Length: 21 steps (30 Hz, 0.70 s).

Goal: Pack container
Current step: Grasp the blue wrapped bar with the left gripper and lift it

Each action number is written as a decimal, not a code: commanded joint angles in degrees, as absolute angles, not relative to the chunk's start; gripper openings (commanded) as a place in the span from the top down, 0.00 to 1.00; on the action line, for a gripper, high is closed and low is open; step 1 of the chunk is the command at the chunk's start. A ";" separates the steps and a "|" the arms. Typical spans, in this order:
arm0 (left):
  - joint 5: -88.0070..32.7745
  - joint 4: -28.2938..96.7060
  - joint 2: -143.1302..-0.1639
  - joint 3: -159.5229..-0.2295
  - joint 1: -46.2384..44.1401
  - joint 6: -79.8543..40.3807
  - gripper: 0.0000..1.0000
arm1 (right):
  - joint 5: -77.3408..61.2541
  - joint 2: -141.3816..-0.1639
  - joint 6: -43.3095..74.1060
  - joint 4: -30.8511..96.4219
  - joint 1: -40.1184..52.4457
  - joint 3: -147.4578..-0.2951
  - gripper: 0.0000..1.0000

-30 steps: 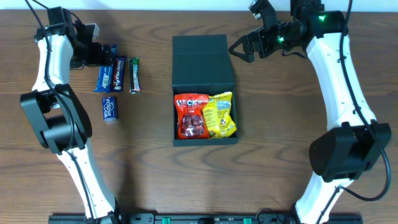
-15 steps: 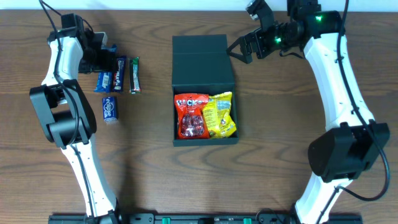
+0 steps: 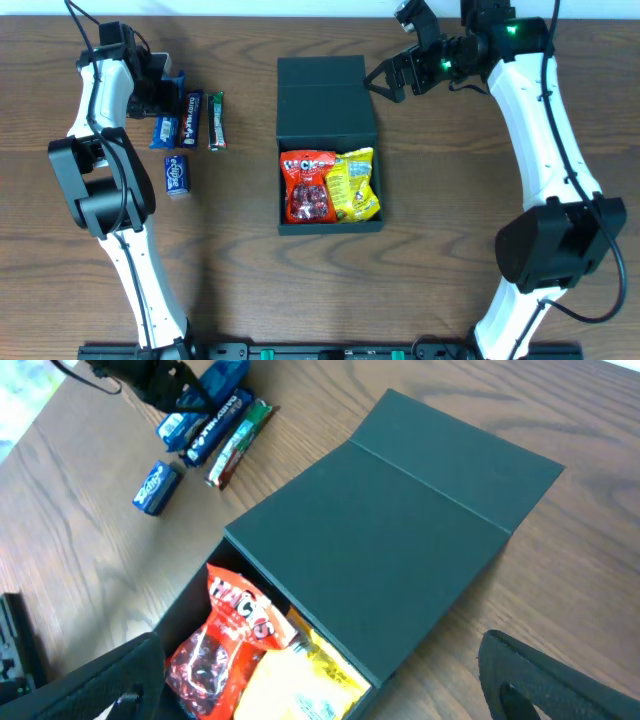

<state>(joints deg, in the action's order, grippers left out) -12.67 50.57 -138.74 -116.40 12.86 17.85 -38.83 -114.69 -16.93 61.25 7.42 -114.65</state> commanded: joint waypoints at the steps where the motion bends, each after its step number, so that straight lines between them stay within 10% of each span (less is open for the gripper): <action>1: -11.62 50.78 -139.52 -117.43 12.93 18.00 0.49 | -38.81 -114.83 -16.32 61.30 7.97 -114.52 0.01; 21: -13.58 52.23 -139.50 -117.38 12.93 15.35 0.79 | -38.81 -114.83 -16.32 61.30 7.97 -114.52 0.01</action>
<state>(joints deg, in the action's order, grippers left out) -13.17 51.42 -138.74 -116.40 12.86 17.54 -38.76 -114.69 -16.93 61.25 7.44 -114.65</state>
